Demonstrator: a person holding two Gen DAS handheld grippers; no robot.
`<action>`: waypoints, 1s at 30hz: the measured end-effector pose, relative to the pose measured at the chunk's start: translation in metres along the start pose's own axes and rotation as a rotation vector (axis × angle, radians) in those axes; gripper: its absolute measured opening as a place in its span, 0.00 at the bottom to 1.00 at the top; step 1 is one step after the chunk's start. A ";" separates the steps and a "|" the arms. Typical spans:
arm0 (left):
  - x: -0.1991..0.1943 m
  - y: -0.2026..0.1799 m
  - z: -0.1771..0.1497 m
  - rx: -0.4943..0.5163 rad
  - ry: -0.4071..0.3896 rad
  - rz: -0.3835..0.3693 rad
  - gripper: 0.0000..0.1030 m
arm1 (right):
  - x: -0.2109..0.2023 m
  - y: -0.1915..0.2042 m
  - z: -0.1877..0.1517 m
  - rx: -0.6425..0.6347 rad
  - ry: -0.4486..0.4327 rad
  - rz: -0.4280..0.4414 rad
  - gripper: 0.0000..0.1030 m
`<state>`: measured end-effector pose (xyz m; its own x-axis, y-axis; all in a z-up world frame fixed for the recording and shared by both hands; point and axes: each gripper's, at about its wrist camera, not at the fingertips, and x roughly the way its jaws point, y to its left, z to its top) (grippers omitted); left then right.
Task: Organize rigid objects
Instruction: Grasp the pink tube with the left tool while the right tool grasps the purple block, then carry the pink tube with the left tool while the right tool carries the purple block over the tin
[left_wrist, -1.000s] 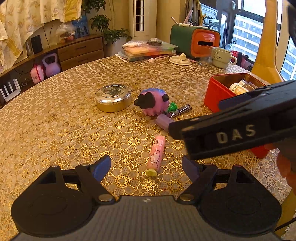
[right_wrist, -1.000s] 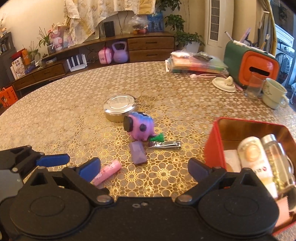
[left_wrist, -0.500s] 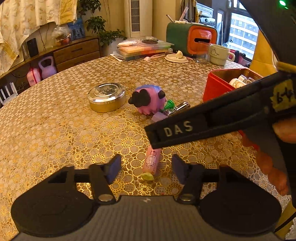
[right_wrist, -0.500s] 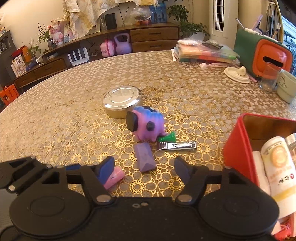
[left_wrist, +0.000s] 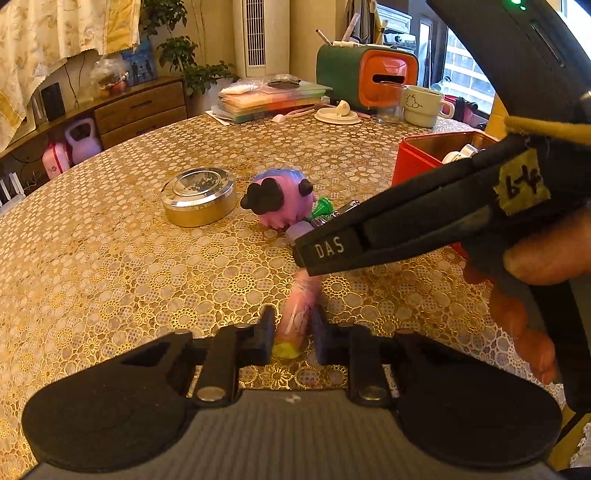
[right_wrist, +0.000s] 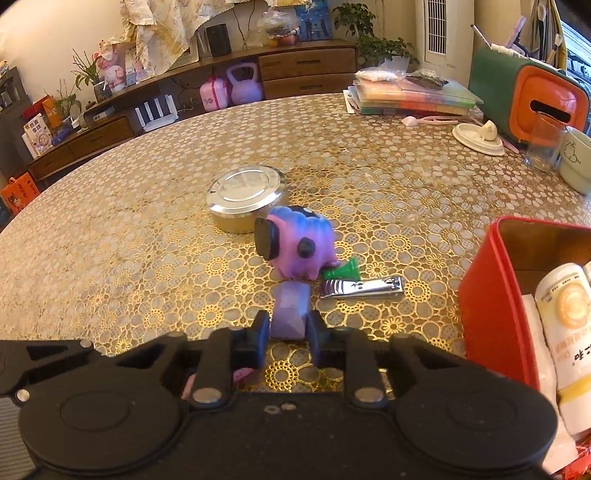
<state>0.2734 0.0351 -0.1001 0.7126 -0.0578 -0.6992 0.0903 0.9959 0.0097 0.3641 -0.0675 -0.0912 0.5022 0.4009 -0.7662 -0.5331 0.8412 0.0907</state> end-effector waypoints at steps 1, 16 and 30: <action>0.000 0.000 0.000 0.000 0.001 0.003 0.15 | -0.001 0.000 -0.001 -0.002 -0.005 0.000 0.20; -0.023 -0.005 0.008 -0.036 0.005 -0.005 0.15 | -0.066 -0.012 -0.023 0.032 -0.080 0.000 0.20; -0.065 -0.038 0.033 -0.019 -0.038 -0.022 0.15 | -0.139 -0.041 -0.044 0.075 -0.142 -0.037 0.20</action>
<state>0.2466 -0.0016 -0.0315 0.7363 -0.0818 -0.6717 0.0933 0.9955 -0.0189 0.2859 -0.1734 -0.0164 0.6148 0.4118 -0.6726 -0.4630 0.8789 0.1149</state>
